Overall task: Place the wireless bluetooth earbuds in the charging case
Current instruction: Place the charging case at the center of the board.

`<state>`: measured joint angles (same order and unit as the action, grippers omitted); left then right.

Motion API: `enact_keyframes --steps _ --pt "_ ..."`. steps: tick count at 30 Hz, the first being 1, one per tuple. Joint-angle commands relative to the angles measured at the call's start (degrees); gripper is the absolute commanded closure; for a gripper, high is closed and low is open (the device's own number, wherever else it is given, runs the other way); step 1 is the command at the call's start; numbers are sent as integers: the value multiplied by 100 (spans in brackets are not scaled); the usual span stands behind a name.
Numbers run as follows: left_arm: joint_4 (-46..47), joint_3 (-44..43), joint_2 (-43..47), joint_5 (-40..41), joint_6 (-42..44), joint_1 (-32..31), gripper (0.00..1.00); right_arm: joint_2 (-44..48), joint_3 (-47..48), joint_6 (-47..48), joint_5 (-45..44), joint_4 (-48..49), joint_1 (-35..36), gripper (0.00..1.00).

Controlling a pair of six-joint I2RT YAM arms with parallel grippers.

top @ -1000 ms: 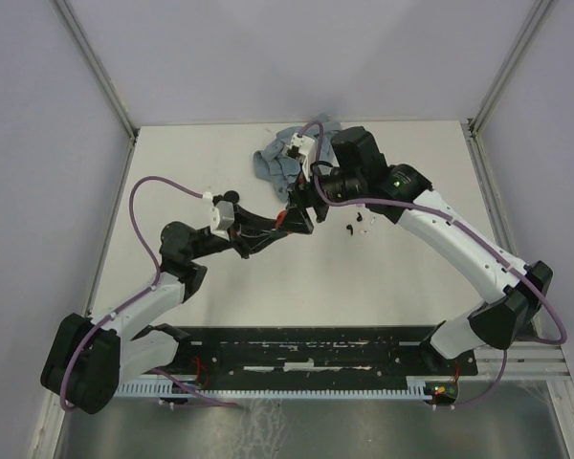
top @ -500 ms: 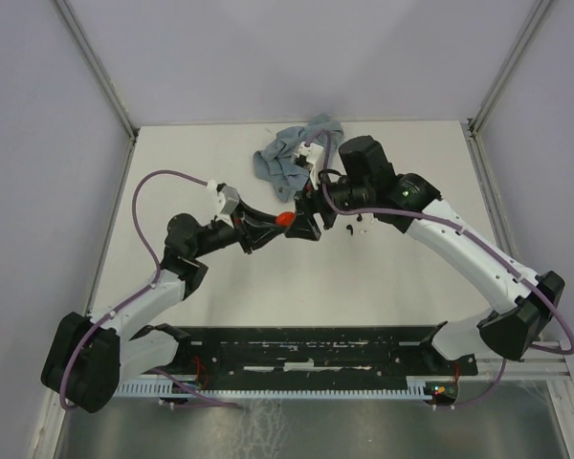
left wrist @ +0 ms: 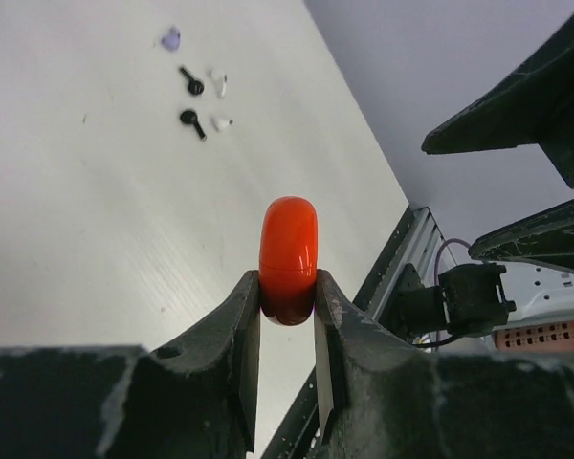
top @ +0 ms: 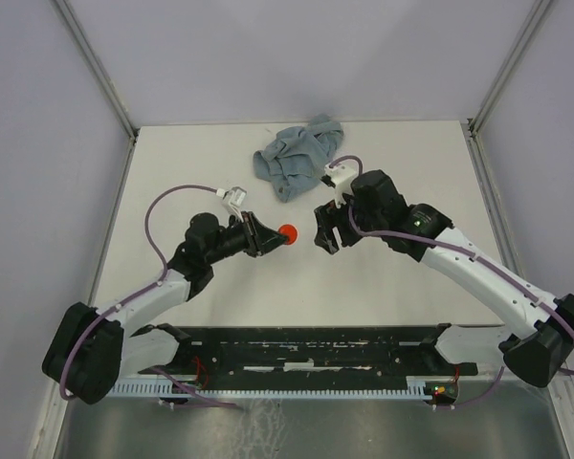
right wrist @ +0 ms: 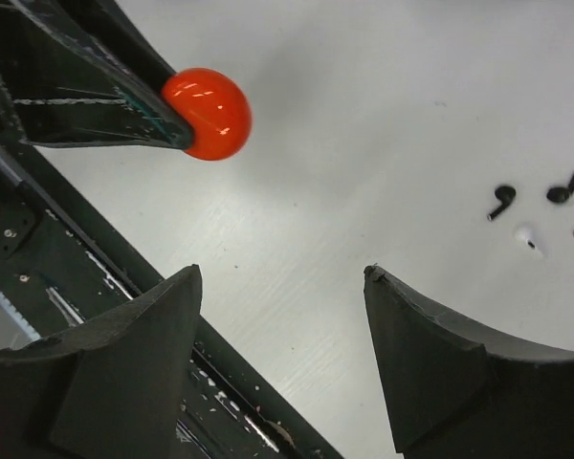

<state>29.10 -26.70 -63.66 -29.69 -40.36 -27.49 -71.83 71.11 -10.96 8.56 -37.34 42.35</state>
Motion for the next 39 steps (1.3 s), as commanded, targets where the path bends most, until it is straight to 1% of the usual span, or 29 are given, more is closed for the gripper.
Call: enact_keyframes --steps 1,5,8,11,14,16,19,22,26,27,29,34,36,39 --pt "-481 -75 -543 550 -780 -326 97 352 -529 -607 -1050 264 7 23" --pt "-476 -254 -1316 816 -1206 -716 97 499 -887 -828 -1449 472 -4 22" --pt "-443 -458 -1939 1091 -1446 -1040 95 557 -1003 -908 -1661 497 -4 22" --pt "-489 -788 -2513 1283 -1504 -1317 92 604 -1082 -941 -1770 445 -3 22" --pt "-774 -1131 -2961 1539 -1489 -1502 91 671 -1178 -952 -1787 406 -7 22" --pt "-1012 -1305 -3108 1736 -1433 -1600 87 730 -1217 -958 -1807 387 -6 22" --pt "-1433 -1475 -3244 2031 -1357 -1656 79 808 -1289 -977 -1839 386 -12 21" --pt "-1776 -1503 -3254 2207 -1307 -1661 67 842 -1319 -979 -1887 364 -16 21" --pt "-2295 -1543 -3058 2592 -1178 -1655 46 838 -1293 -991 -1982 307 -31 21" --pt "-2415 -1559 -2956 2687 -1125 -1655 39 835 -1286 -995 -2004 271 -30 21" --pt "-2726 -1625 -2791 2896 -990 -1645 31 828 -1263 -996 -2058 206 -33 21" --pt "-3647 -1837 -2278 3429 -593 -1550 17 824 -1149 -805 -2262 -81 -33 20" --pt "-4015 -1894 -2043 3712 -434 -1439 15 793 -1062 -690 -2325 -220 -42 19" --pt "-4470 -1996 -1764 3932 -249 -1092 14 706 -902 -615 -2309 -414 -51 16"
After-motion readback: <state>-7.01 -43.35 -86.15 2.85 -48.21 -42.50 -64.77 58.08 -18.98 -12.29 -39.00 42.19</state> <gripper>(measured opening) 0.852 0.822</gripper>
